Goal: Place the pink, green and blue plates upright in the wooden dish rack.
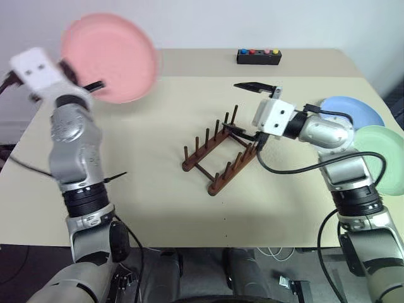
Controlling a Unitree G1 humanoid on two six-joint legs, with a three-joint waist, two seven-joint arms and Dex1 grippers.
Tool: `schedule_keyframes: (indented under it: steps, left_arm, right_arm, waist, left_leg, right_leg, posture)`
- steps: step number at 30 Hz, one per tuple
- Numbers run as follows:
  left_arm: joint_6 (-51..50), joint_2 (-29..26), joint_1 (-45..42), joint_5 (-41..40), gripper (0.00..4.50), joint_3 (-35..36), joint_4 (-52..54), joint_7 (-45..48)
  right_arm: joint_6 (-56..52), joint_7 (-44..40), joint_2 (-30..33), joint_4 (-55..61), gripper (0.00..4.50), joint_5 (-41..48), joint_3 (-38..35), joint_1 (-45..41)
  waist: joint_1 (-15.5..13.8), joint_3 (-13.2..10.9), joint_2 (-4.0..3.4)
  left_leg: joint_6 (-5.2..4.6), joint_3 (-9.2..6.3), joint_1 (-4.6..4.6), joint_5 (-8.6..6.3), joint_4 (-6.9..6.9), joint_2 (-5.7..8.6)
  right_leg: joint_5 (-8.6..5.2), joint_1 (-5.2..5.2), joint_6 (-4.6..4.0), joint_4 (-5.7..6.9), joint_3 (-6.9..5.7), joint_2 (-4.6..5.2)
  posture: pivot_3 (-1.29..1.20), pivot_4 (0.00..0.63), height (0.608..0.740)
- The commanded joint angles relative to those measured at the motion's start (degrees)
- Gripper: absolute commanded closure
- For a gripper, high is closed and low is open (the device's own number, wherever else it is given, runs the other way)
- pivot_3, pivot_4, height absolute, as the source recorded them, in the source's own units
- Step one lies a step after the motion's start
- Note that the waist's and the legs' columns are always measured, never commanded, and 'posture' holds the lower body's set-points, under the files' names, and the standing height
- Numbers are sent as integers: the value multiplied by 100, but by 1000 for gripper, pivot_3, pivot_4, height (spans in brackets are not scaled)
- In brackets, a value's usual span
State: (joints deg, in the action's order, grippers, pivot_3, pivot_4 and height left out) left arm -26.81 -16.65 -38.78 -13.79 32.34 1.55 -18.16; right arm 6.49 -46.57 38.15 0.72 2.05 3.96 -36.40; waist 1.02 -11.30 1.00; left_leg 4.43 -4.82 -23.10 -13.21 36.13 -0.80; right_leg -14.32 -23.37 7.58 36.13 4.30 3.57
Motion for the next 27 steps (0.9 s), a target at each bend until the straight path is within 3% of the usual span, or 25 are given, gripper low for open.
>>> schedule_keyframes:
  steps: [1, 6, 11, 15, 21, 27]
  left_arm:
    - [83, -97, 495, -41, 4468, 543, -315, -240]
    - [103, 101, 963, -488, 4468, 1005, -735, -243]
    - [135, 252, 1166, -765, 4468, 1156, -948, -302]
    - [239, 265, 1217, -896, 3083, 1081, -875, -184]
    - [619, 175, 1245, -1172, 28, 1026, -461, 291]
    - [1221, -593, 1752, -968, 28, 146, 350, 1898]
  right_arm:
    - [-582, -268, 185, 217, 0, 1050, -801, 246]
    - [-957, -411, 359, 139, 0, 1556, -1314, 588]
    - [-1025, -436, 397, 193, 0, 1567, -1336, 819]
    - [-1065, -411, 376, 237, 0, 1576, -1324, 940]
    - [-1159, -452, 477, 134, 0, 1688, -1541, 1173]
    - [-1391, -688, 828, 5, 0, 2017, -2072, 1753]
  waist:
    - [-20, 1, -1]
    - [-35, -2, 9]
    - [-23, 3, 16]
    - [-19, 3, 15]
    - [-29, 3, 16]
    - [-20, 4, 13]
  left_leg:
    - [0, 0, 0, 0, 0, 0]
    - [0, -3, 3, 0, 4, 1]
    - [1, -6, 5, 1, 8, 1]
    - [1, -6, 7, 1, 4, 0]
    - [2, -6, 6, 1, 5, 0]
    - [2, -3, 4, 1, 2, 0]
  right_leg:
    - [0, 1, 0, 0, 0, 1]
    - [2, 8, -2, 2, -4, 1]
    - [2, 13, -4, 2, -8, 1]
    - [2, 12, -3, 2, -8, 1]
    - [2, 12, -3, 2, -9, 1]
    - [2, 12, -4, -2, -7, 1]
  posture:
    - [0, 150, 730]
    - [0, 150, 730]
    - [0, 150, 730]
    - [0, 150, 730]
    - [0, 150, 730]
    - [0, 150, 730]
